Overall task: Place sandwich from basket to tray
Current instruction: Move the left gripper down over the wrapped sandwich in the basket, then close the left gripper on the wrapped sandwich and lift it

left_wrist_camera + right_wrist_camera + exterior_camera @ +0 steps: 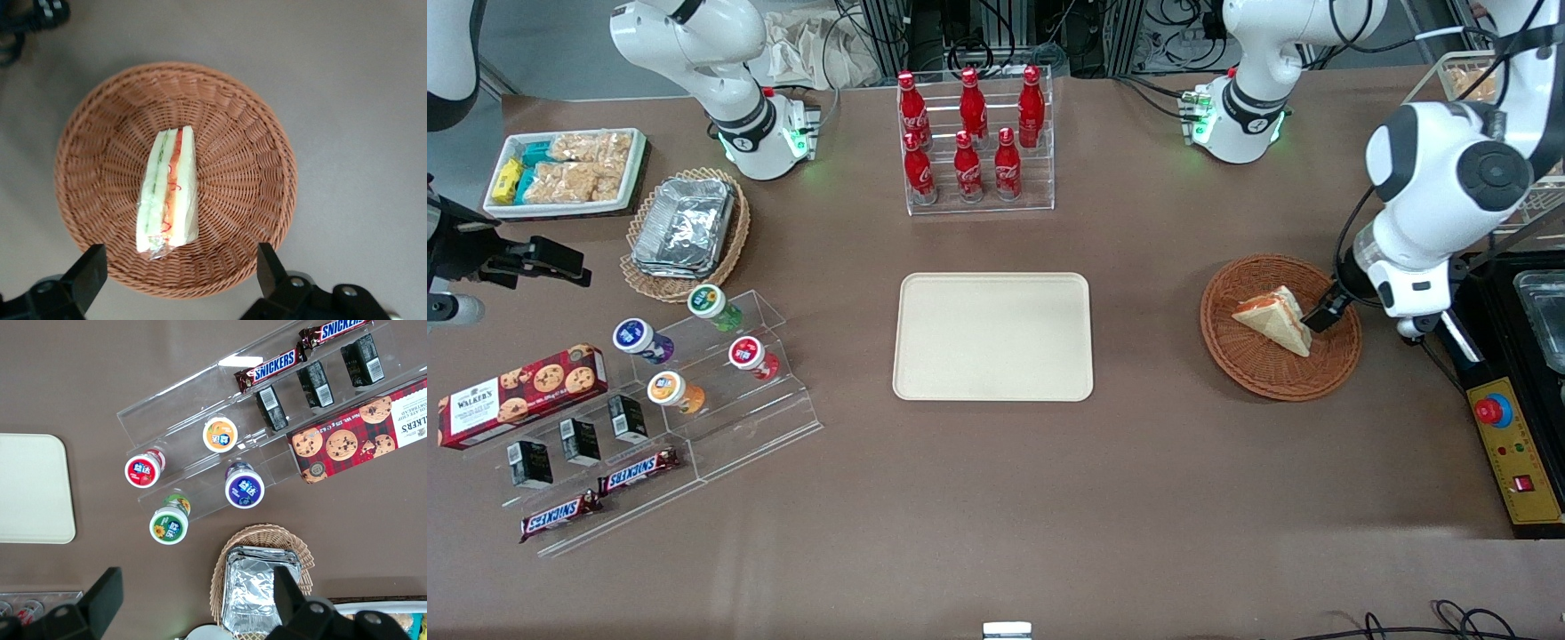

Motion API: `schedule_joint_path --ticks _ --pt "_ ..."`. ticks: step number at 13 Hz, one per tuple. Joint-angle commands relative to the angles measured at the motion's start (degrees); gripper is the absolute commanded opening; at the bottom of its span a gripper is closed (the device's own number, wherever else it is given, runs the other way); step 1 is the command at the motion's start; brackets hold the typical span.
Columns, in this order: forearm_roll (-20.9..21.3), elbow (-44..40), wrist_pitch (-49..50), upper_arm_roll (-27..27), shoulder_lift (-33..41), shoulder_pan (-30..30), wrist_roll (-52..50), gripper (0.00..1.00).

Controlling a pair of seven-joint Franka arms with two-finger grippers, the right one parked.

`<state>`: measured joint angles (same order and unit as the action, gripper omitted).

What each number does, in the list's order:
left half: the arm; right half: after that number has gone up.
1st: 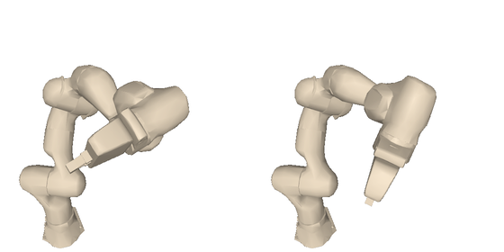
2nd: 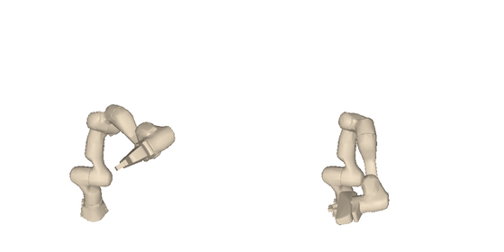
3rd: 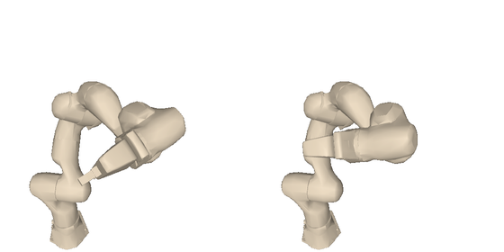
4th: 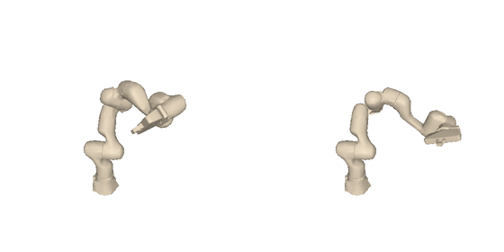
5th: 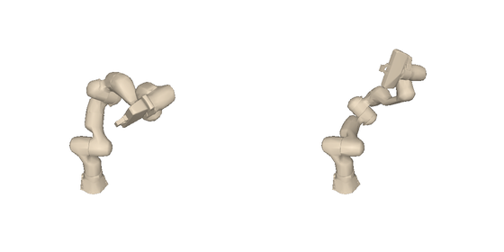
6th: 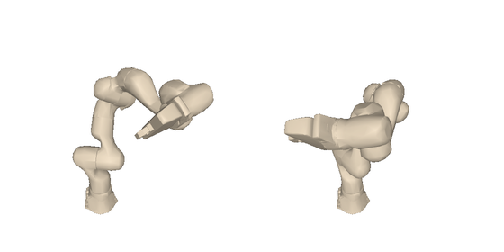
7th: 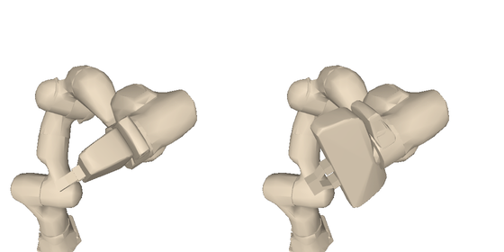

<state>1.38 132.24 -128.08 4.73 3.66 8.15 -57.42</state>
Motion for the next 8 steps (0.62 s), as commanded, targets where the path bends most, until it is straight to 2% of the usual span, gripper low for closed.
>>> schedule_joint_path --ticks 1,4,8 --pt "0.1 7.4 -8.1 -0.2 0.5 -0.1 -3.1 1.0" --pt "-0.1 13.6 -18.3 -0.2 -1.7 -0.3 -3.3 1.0" --pt "-0.1 16.6 -24.7 0.1 -5.0 -0.5 -3.3 1.0"
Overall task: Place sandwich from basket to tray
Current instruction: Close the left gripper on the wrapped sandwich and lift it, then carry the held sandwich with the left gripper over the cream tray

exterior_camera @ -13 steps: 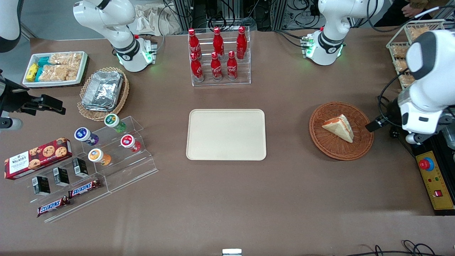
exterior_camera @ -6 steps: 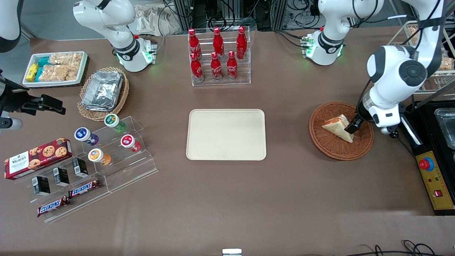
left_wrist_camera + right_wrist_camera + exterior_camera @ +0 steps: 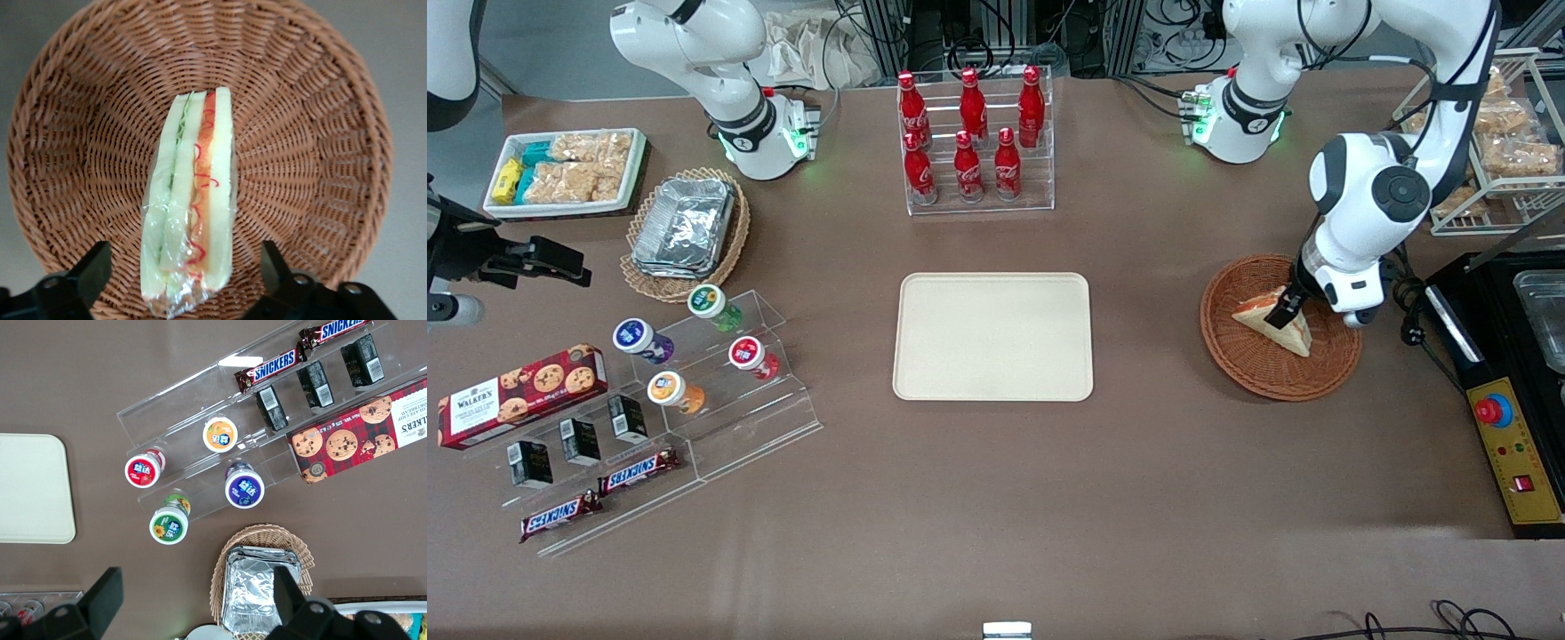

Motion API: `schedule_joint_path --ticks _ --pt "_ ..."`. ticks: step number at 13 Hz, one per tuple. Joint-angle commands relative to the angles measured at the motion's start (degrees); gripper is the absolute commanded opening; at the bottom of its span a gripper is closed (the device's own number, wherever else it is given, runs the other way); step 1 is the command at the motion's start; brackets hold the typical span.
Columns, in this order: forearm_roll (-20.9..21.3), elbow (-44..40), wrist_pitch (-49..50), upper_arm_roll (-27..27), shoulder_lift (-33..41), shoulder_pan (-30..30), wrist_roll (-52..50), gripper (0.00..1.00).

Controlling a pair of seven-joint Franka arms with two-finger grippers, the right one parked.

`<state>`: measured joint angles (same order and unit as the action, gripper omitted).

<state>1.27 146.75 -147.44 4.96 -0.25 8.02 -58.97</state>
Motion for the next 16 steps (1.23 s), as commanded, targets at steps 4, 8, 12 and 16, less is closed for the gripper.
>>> schedule_joint_path --ticks 4,8,12,16 --pt "-0.2 2.4 -9.6 0.2 -4.1 -0.4 -3.1 0.38" --pt "-0.1 1.9 -9.6 0.3 -4.1 -0.6 -3.5 0.0" --pt "0.6 0.8 -7.1 0.3 -1.2 -0.6 -2.4 0.0" --pt "0.9 -7.1 13.5 0.7 5.0 -0.6 11.6 0.0"
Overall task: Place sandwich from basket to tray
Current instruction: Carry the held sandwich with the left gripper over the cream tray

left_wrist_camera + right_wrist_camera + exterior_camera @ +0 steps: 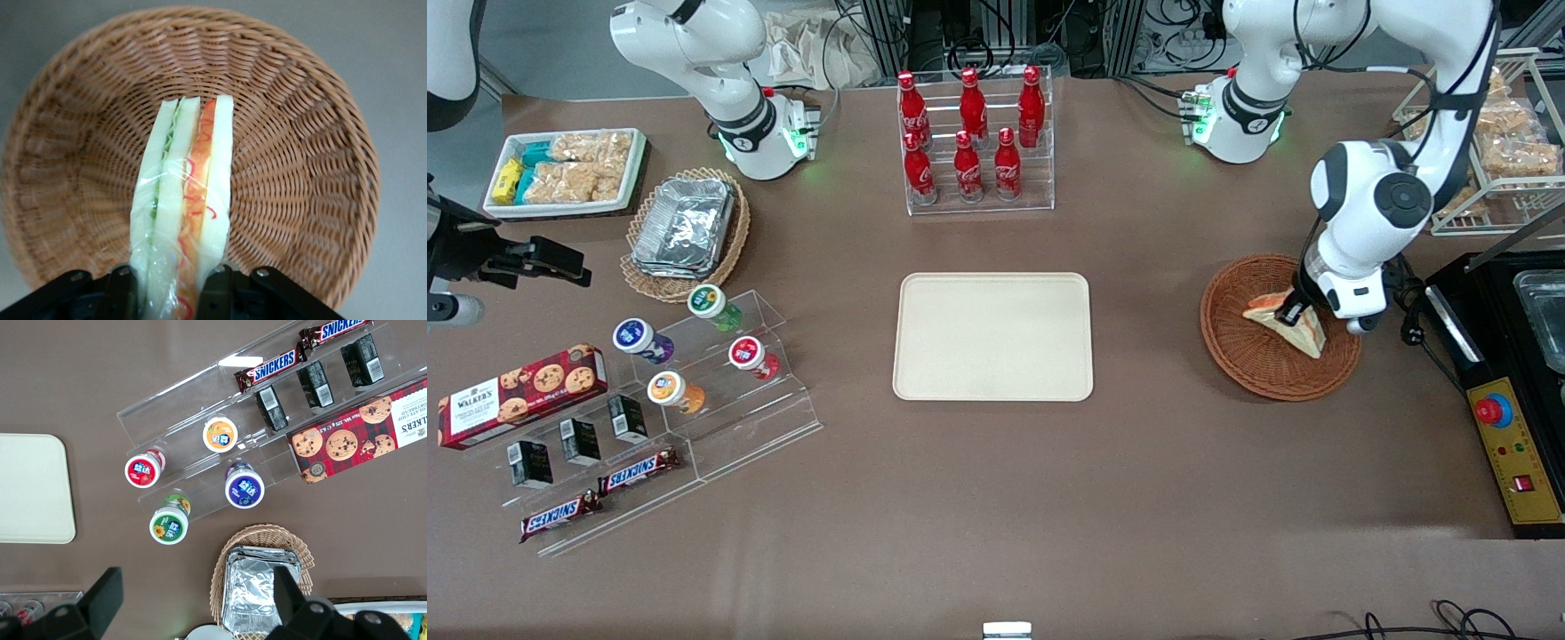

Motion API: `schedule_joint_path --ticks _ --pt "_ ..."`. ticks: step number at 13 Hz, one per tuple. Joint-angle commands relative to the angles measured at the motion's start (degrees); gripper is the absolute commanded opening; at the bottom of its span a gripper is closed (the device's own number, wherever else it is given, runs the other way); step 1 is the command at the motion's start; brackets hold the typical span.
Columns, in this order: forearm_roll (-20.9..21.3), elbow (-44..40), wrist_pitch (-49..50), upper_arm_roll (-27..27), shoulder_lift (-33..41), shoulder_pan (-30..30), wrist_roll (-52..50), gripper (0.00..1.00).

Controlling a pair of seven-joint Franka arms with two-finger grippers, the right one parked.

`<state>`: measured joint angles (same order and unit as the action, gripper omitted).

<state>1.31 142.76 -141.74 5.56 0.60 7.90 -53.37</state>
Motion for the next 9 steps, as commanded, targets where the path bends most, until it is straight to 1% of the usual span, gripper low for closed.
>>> schedule_joint_path --ticks 1,2,4,5,9 --pt "0.9 -6.2 12.0 0.1 4.9 -0.5 10.0 0.0" --pt "0.9 -10.4 18.4 0.6 5.4 -0.5 14.0 0.0" --pt "0.9 -22.6 33.4 0.9 4.3 -0.6 21.1 0.0" --pt "0.9 -27.1 38.2 0.8 3.8 -0.6 24.6 0.0" --pt "0.7 -38.8 49.8 -0.2 3.5 0.0 37.8 0.0"
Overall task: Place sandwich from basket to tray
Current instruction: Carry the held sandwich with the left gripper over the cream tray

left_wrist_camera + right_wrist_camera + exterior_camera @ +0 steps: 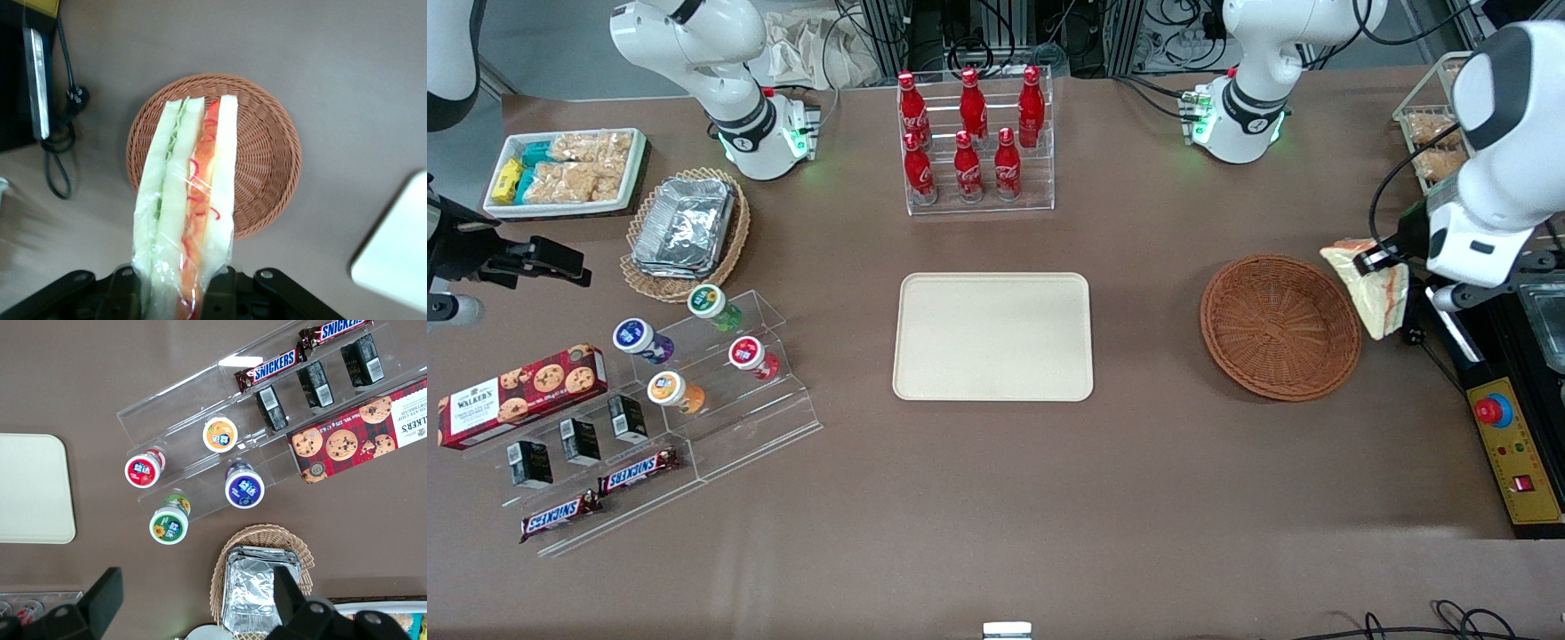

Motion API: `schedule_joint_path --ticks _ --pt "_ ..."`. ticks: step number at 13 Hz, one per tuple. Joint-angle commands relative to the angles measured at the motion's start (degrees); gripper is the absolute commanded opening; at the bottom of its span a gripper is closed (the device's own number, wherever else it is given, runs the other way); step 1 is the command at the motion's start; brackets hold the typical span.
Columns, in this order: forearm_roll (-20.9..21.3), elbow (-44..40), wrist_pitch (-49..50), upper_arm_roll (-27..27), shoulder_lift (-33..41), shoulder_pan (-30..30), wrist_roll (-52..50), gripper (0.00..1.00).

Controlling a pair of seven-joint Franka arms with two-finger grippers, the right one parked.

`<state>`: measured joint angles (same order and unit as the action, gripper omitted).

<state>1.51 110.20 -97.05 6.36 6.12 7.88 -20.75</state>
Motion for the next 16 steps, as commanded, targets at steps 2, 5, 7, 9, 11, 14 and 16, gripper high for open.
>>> schedule_joint_path --ticks 2,5,7,9,11,14,16 --pt "0.4 -10.2 7.4 -6.0 -2.5 0.0 8.3 0.0" --pt "0.3 -12.0 7.4 -14.7 -3.7 0.0 7.2 0.0" --pt "0.5 -12.1 6.9 -19.9 -5.0 0.0 2.2 0.0" --pt "0.6 -12.1 4.3 -25.2 -7.7 0.1 -3.1 0.0" --pt "0.9 -11.9 -0.3 -30.2 -12.0 0.1 -11.1 0.0" --pt "5.4 -11.6 -6.4 -33.7 -19.2 1.4 -18.1 0.0" --pt "5.5 -10.6 -10.9 -33.6 -22.7 3.5 -19.9 0.0"
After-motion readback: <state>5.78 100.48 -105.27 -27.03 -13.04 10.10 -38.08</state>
